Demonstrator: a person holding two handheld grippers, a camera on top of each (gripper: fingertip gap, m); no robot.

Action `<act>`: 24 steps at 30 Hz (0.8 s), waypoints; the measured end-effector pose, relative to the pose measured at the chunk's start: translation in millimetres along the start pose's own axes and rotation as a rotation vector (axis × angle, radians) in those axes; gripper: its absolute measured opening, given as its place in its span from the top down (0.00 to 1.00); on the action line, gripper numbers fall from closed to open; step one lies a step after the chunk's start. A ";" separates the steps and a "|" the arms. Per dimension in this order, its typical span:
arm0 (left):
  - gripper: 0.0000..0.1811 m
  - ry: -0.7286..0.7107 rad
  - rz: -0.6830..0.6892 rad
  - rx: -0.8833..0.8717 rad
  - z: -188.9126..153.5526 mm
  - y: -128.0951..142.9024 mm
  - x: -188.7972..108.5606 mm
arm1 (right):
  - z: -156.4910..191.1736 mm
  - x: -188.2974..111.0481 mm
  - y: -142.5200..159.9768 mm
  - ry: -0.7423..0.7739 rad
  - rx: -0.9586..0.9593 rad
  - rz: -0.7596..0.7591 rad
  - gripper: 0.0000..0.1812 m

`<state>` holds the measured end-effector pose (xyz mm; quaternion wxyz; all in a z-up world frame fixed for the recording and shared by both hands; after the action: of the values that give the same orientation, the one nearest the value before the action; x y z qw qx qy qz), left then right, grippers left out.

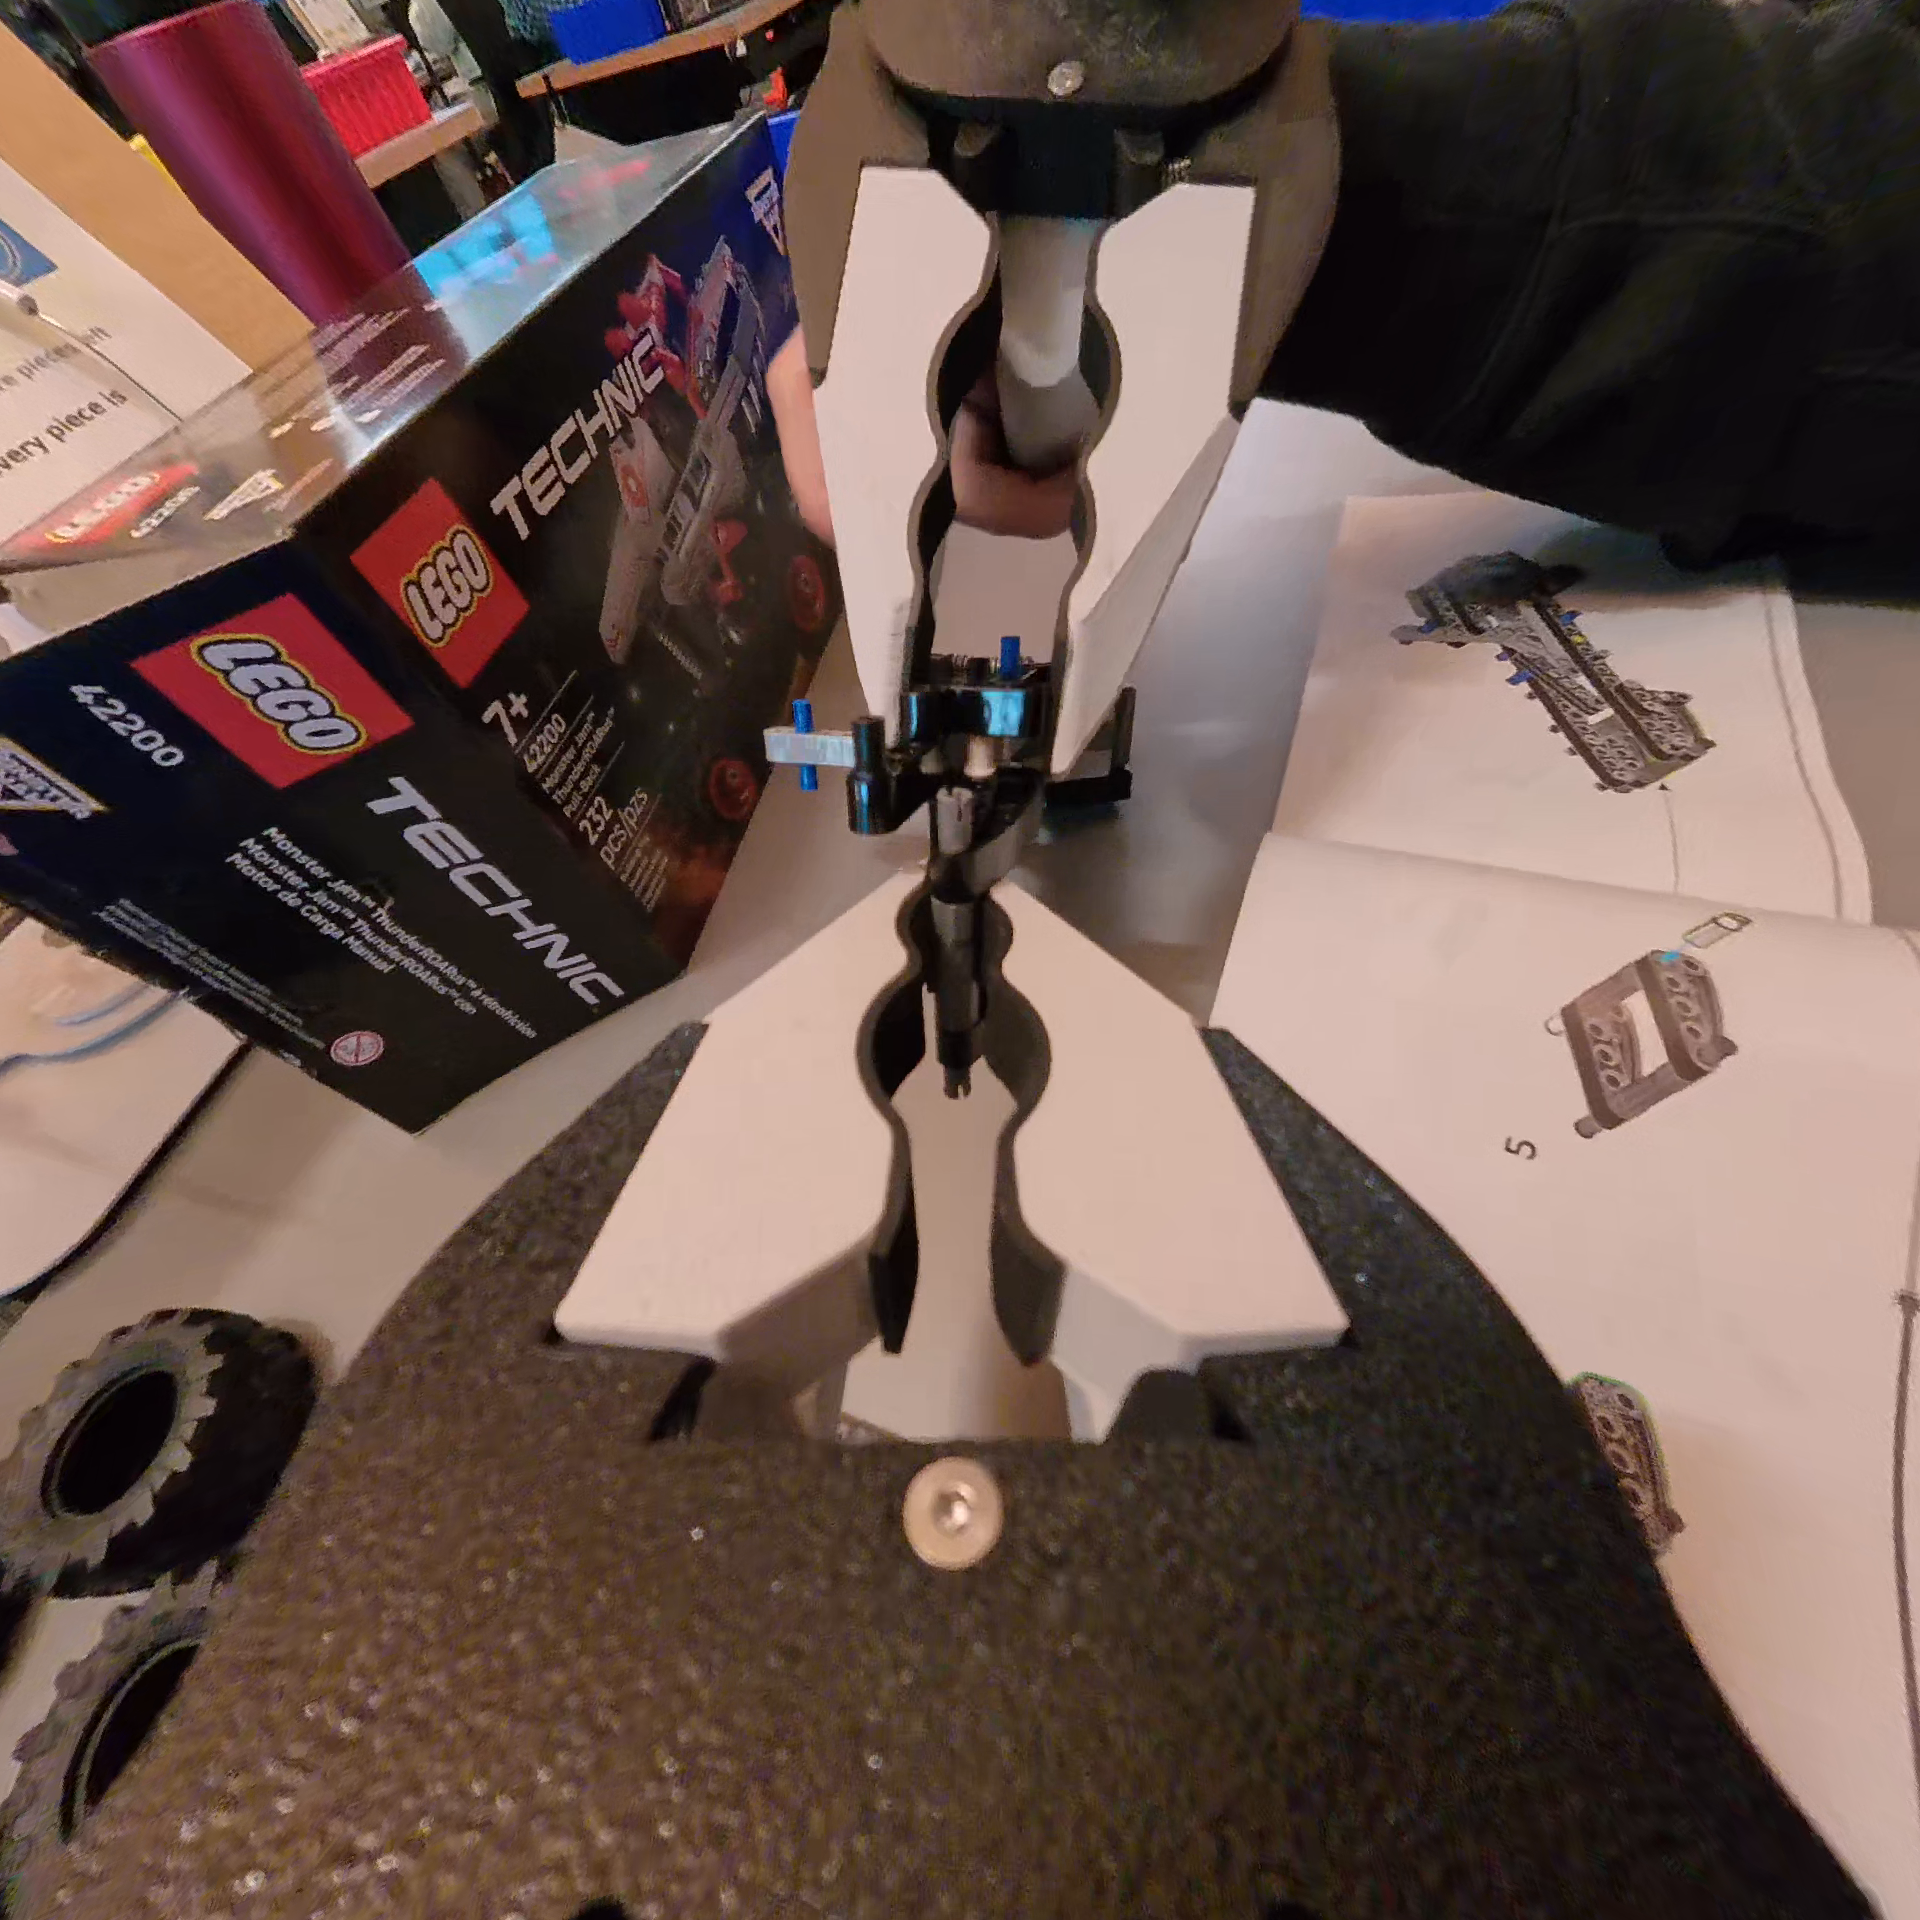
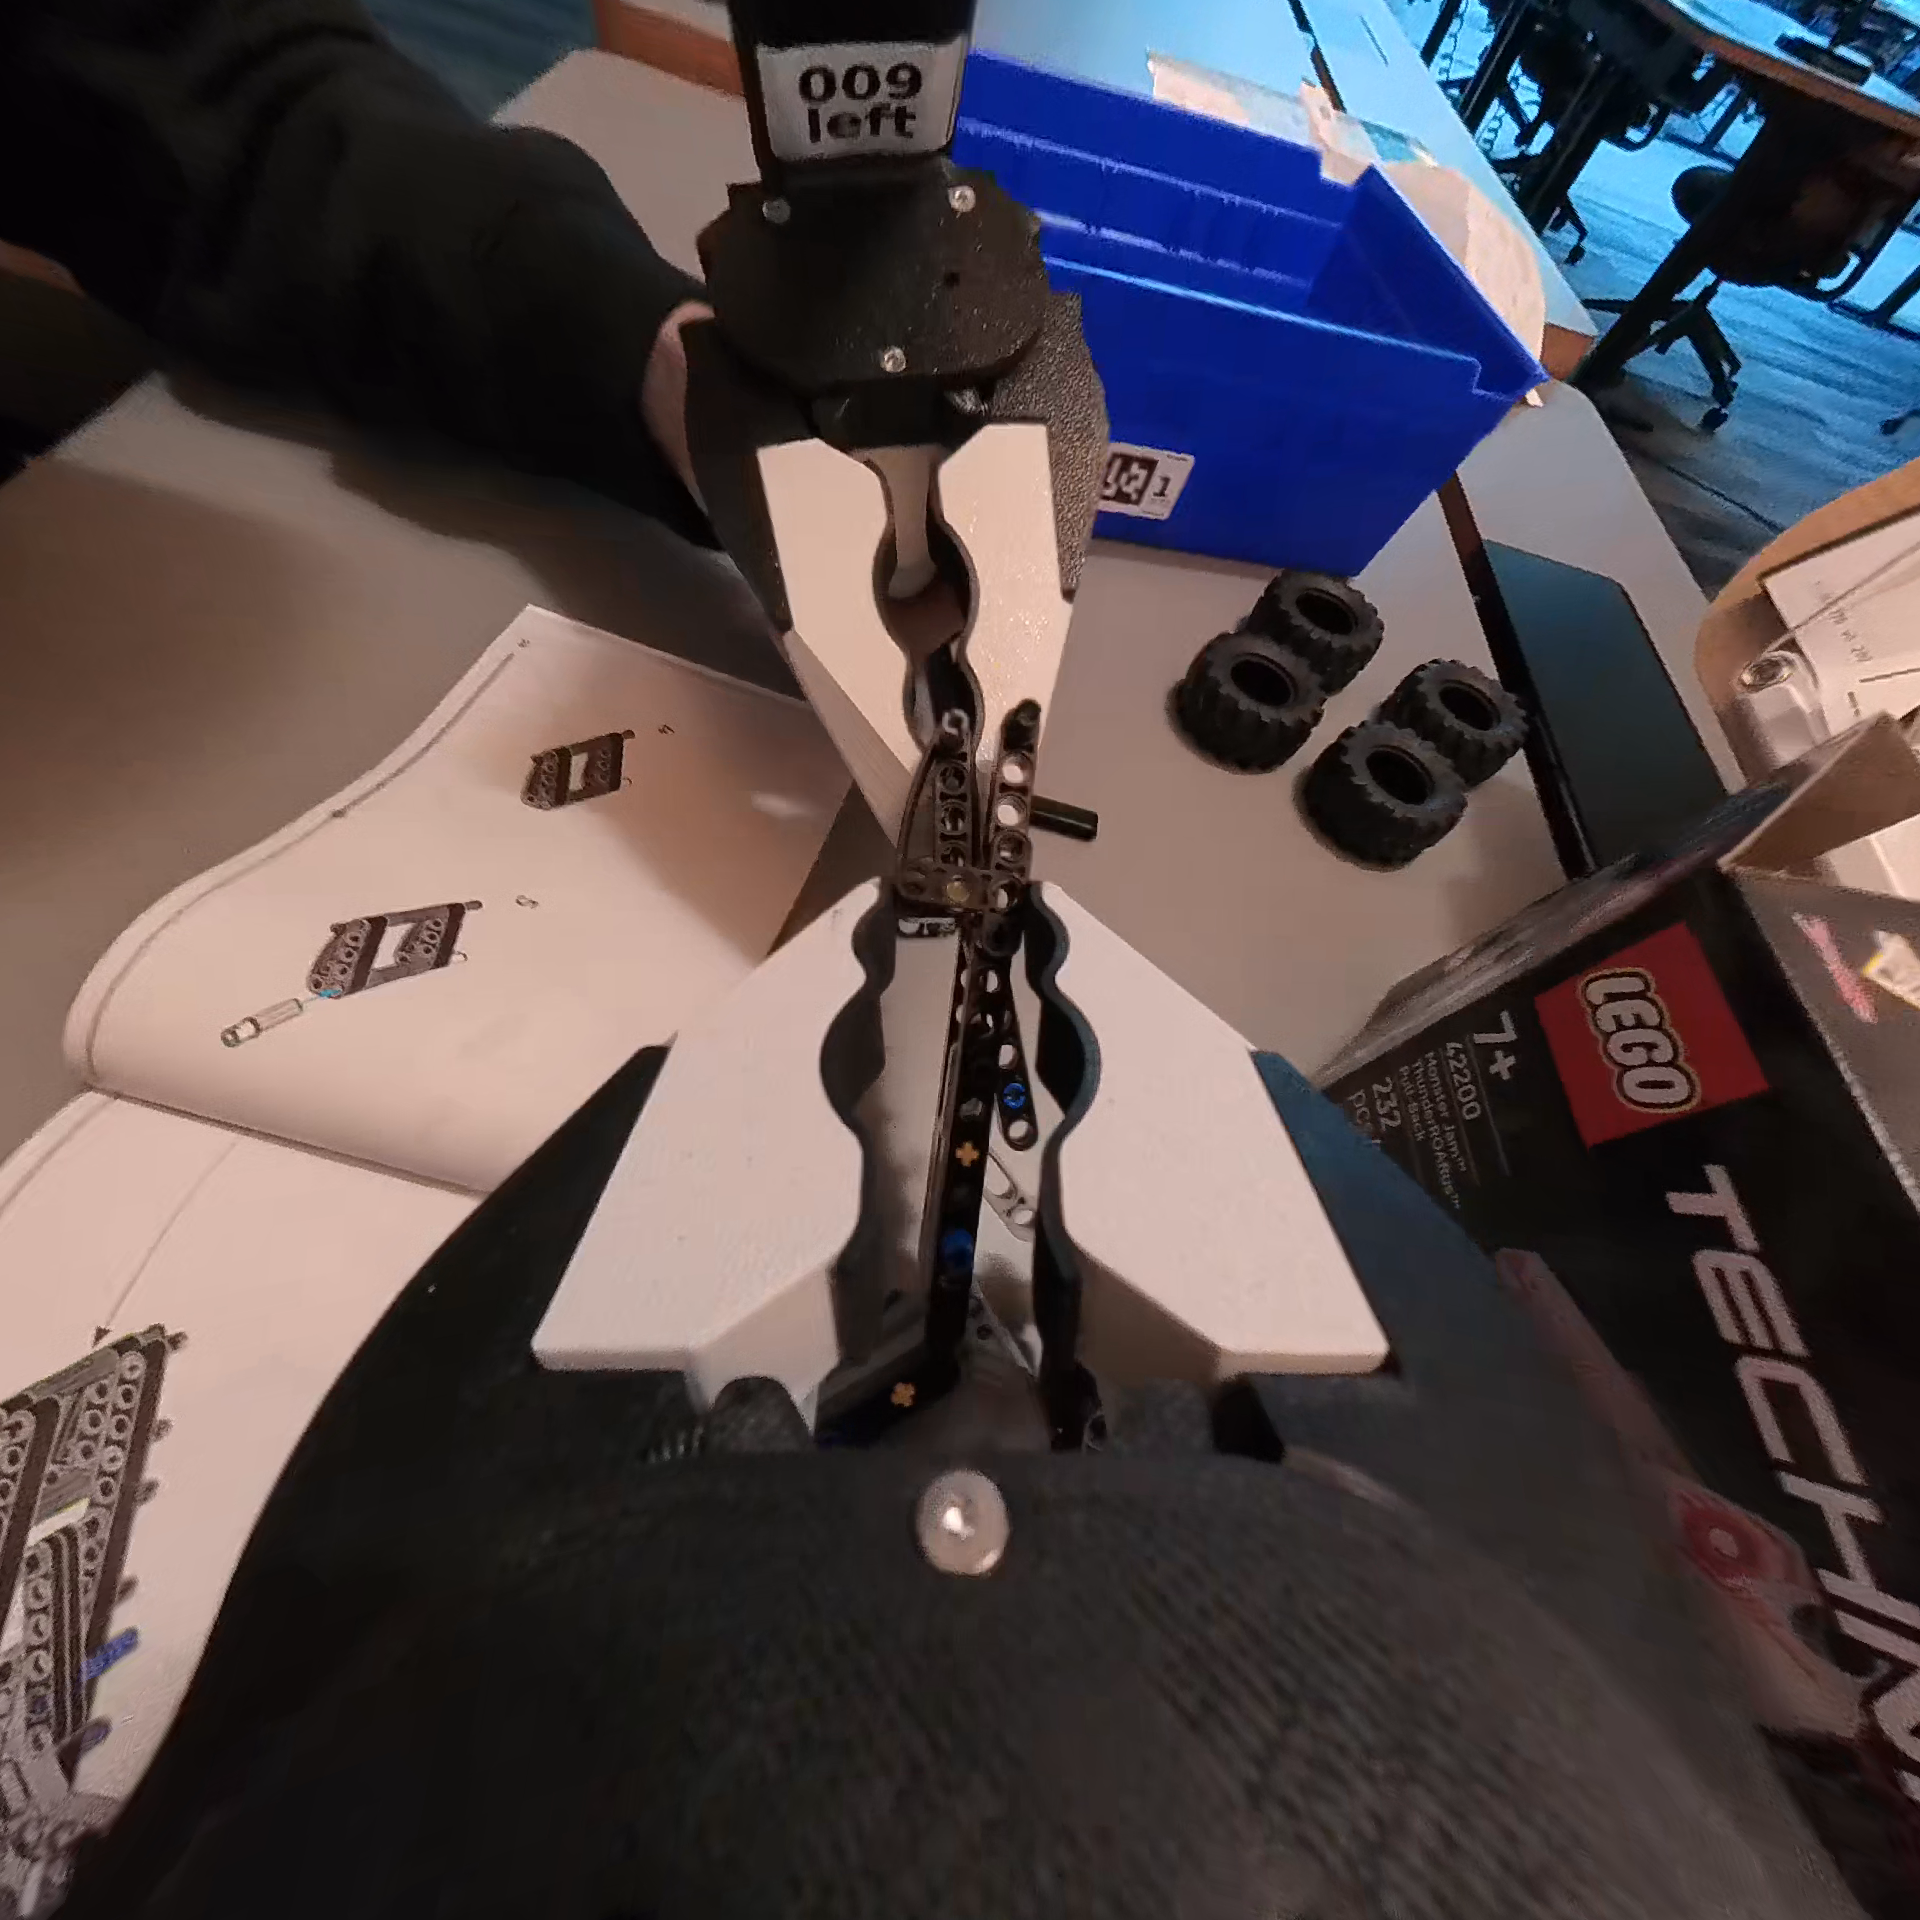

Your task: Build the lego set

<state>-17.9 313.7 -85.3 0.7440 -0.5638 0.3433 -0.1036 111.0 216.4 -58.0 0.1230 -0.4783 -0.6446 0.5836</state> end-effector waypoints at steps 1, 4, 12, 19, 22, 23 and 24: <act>0.99 0.009 -0.001 -0.015 0.4 0.6 0.1 | 1.4 0.1 -1.9 0.011 -0.030 0.016 0.88; 0.99 0.017 -0.014 -0.080 3.3 2.8 -0.5 | 3.4 0.1 -8.2 0.100 -0.145 0.057 0.85; 0.99 0.018 -0.032 -0.172 3.2 3.5 4.0 | 20.0 -0.1 -7.1 0.330 -0.396 0.194 0.81; 0.99 -0.006 -0.059 -0.300 5.2 3.1 4.9 | 33.0 5.2 -5.8 0.493 -0.538 0.230 0.89; 0.99 -0.014 -0.067 -0.357 6.0 2.9 4.8 | 35.4 10.3 -1.0 0.579 -0.574 0.214 0.89; 0.99 -0.016 -0.066 -0.360 6.1 2.9 4.8 | 36.1 10.9 0.1 0.596 -0.579 0.208 0.89; 0.99 -0.020 -0.063 -0.360 6.1 2.6 4.7 | 36.6 11.2 0.9 0.606 -0.582 0.202 0.89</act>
<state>-11.2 316.8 -88.7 0.6307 -0.6994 0.3312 -0.0581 79.4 201.6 -73.8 0.1091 -0.7034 -0.6671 0.2197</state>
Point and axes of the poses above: each gripper's, where its closed fingertips meet, x out along the fingers, y out of its underside, z = x × y across the jaws, the point moved 9 cm from there along -x, back along the fingers, and after that the axes turned 10 degrees about y, right-handed, at the moved point
